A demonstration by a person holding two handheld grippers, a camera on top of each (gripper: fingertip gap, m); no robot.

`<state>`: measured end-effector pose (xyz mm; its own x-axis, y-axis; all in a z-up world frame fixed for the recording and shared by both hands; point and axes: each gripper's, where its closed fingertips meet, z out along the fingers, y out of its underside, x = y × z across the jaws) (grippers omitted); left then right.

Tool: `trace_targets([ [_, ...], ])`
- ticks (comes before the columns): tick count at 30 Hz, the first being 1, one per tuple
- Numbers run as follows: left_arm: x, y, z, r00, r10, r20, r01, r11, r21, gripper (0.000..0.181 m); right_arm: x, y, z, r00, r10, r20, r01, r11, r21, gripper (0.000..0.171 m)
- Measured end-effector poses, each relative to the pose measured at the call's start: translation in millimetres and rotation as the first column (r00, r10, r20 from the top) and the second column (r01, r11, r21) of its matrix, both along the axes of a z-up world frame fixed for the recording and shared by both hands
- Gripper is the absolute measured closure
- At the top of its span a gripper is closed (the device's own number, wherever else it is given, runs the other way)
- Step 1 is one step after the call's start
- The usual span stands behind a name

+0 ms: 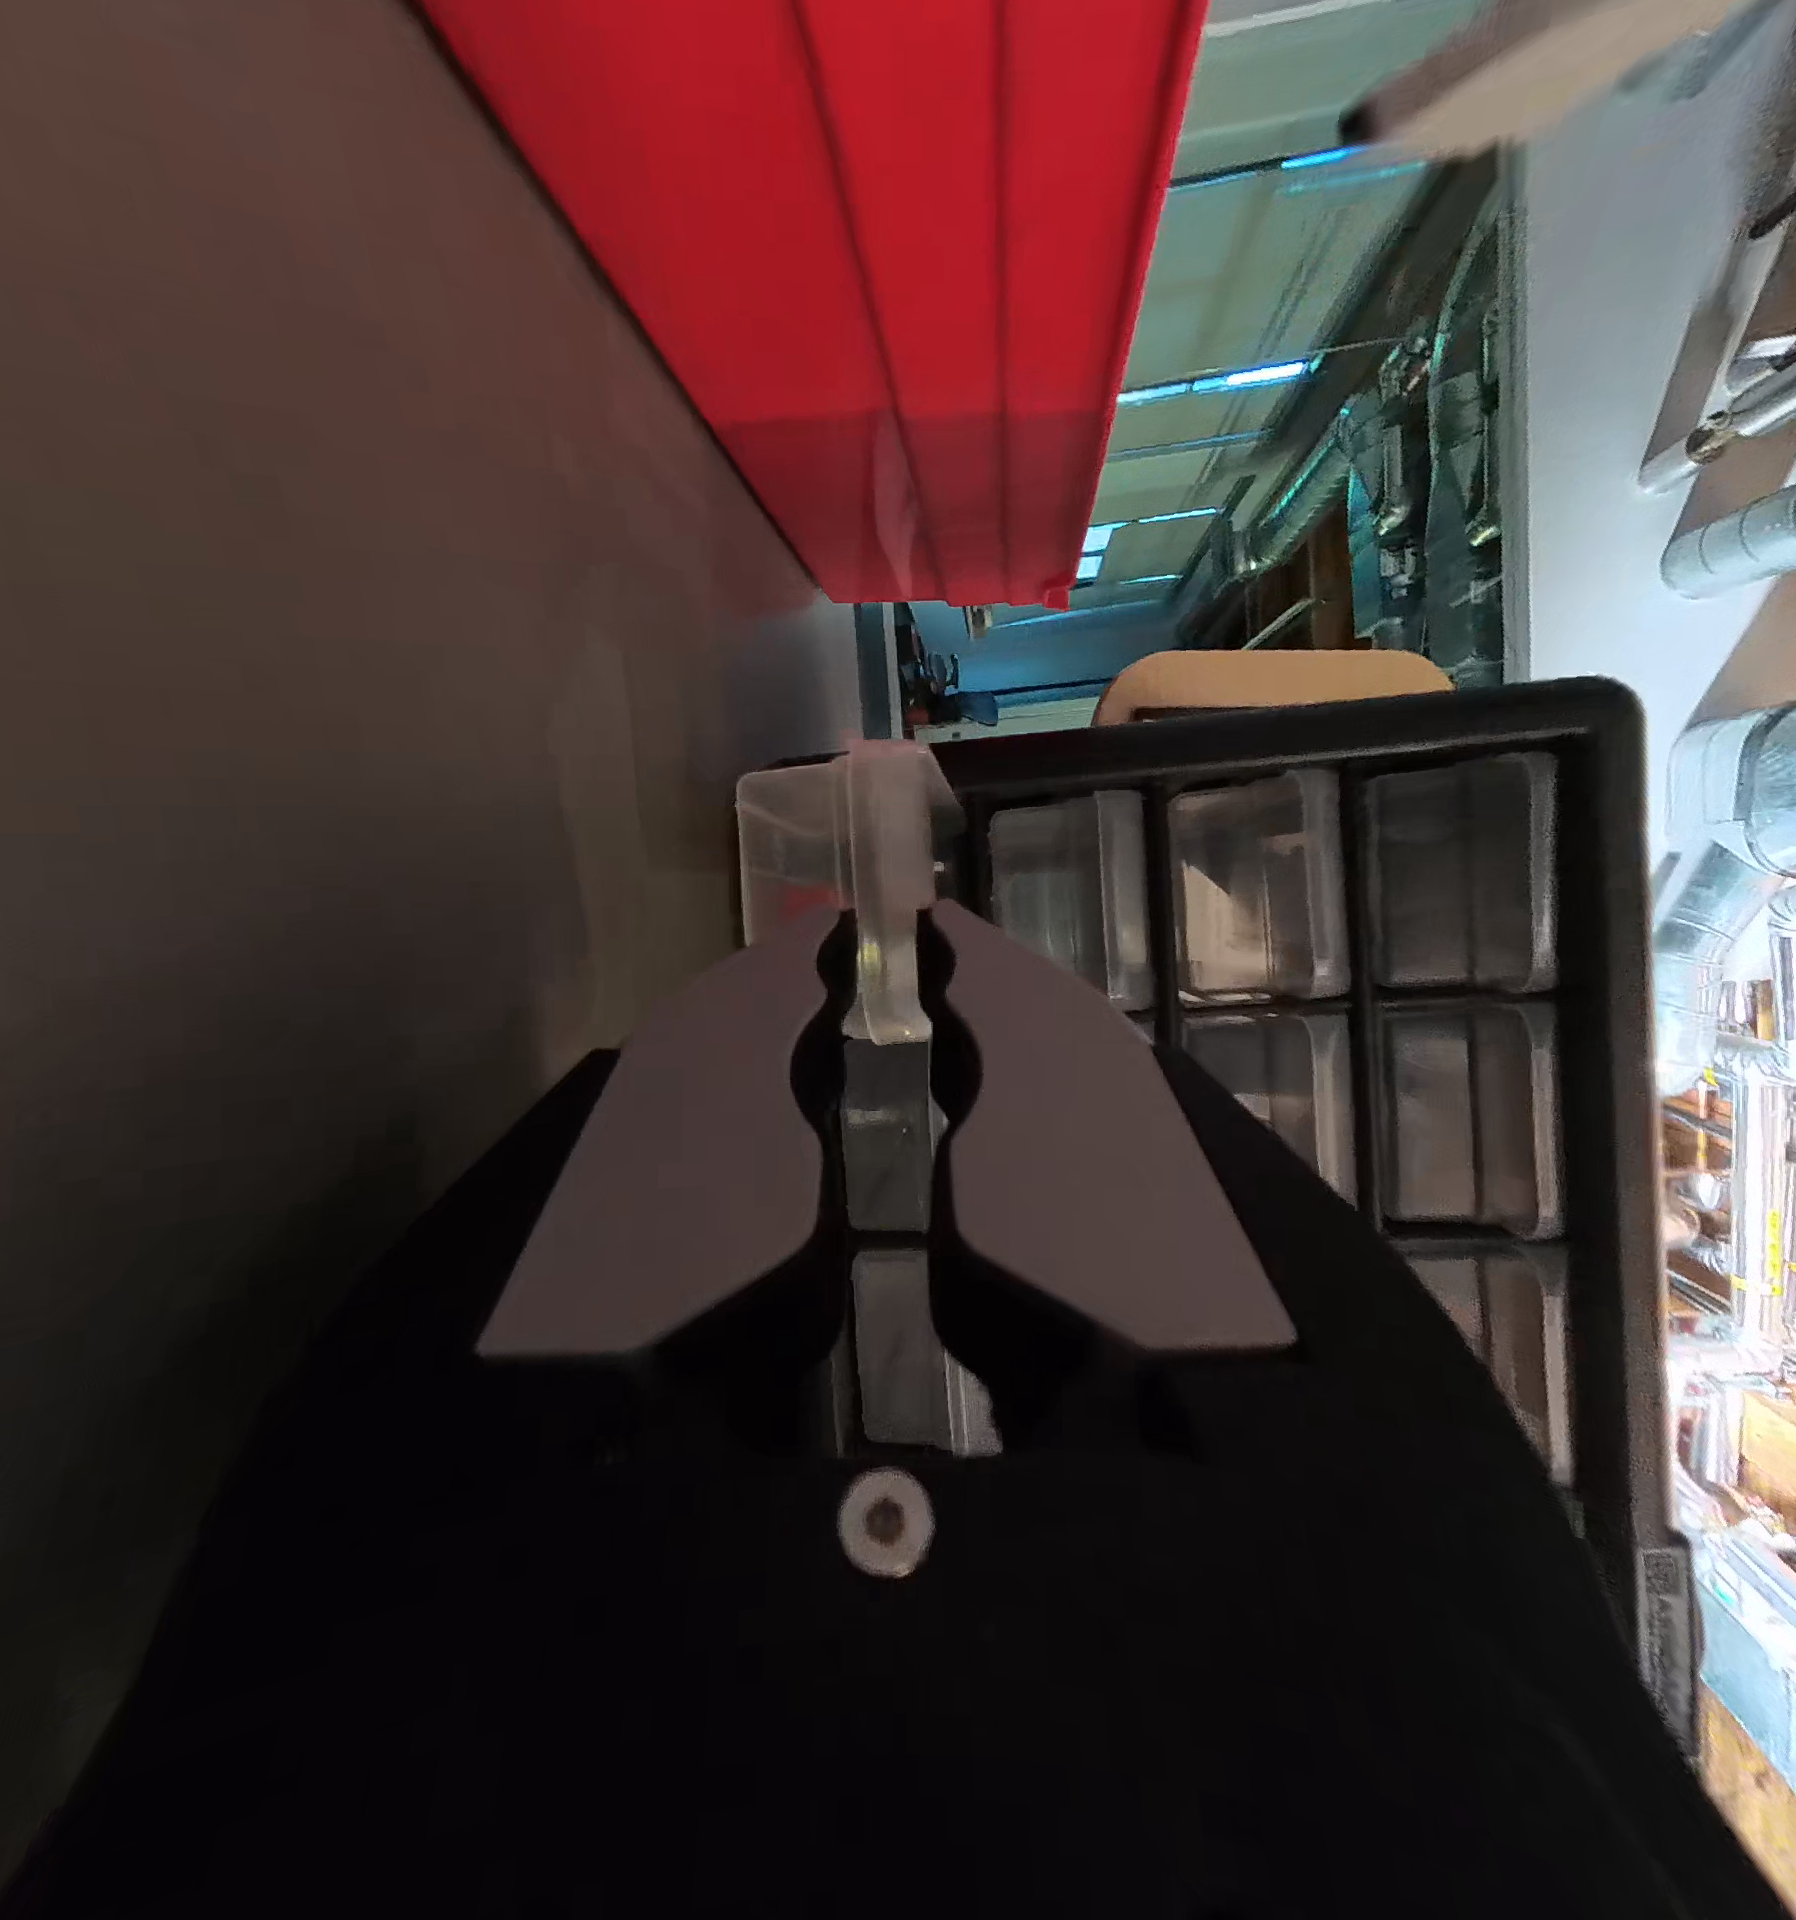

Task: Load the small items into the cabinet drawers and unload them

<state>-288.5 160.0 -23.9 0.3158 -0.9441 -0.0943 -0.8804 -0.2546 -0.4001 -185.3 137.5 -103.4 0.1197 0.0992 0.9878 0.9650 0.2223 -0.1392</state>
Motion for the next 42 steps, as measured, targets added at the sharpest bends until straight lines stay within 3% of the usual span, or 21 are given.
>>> trace_targets([
  [6, -65.6, 38.2, -25.8, 0.955, 0.292, -0.049, -0.295, 0.950, -0.102, 0.161, 17.6, 27.0, 0.6, 0.997, -0.076, -0.027, 0.076, 0.997, 0.003, 0.159],
  [12, -65.1, 64.1, -59.8, 0.930, 0.366, -0.011, -0.357, 0.899, -0.253, 0.146, 24.3, 42.6, 0.6, 0.994, -0.105, -0.037, 0.105, 0.994, 0.003, 0.158],
  [17, -77.4, 60.5, -92.9, 0.901, 0.392, -0.185, -0.431, 0.850, -0.304, 0.146, 28.3, 51.5, -1.9, 0.991, -0.120, -0.067, 0.118, 0.993, -0.025, 0.153],
  [21, -83.5, 55.8, -111.0, 0.837, 0.442, -0.323, -0.535, 0.783, -0.316, 0.141, 30.6, 54.6, -5.0, 0.990, -0.135, -0.044, 0.134, 0.990, -0.031, 0.148],
  [28, -77.7, 56.4, -124.3, 0.748, 0.542, -0.384, -0.661, 0.663, -0.352, 0.139, 31.7, 42.2, 9.8, 0.992, -0.105, -0.064, 0.106, 0.994, 0.012, 0.148],
  [35, -79.9, 65.1, -128.2, 0.727, 0.564, -0.392, -0.683, 0.655, -0.324, 0.165, 49.4, 9.8, 36.5, 0.993, -0.086, -0.083, 0.092, 0.993, 0.075, 0.148],
  [39, -80.9, 63.6, -128.9, 0.745, 0.527, -0.409, -0.656, 0.688, -0.309, 0.173, 98.9, -0.9, 57.2, 0.967, -0.171, -0.187, 0.190, 0.978, 0.091, 0.149],
  [42, -78.7, 61.6, -128.4, 0.766, 0.497, -0.407, -0.630, 0.706, -0.323, 0.174, 145.1, -6.3, 49.3, 0.937, -0.246, -0.247, 0.264, 0.964, 0.039, 0.149],
])
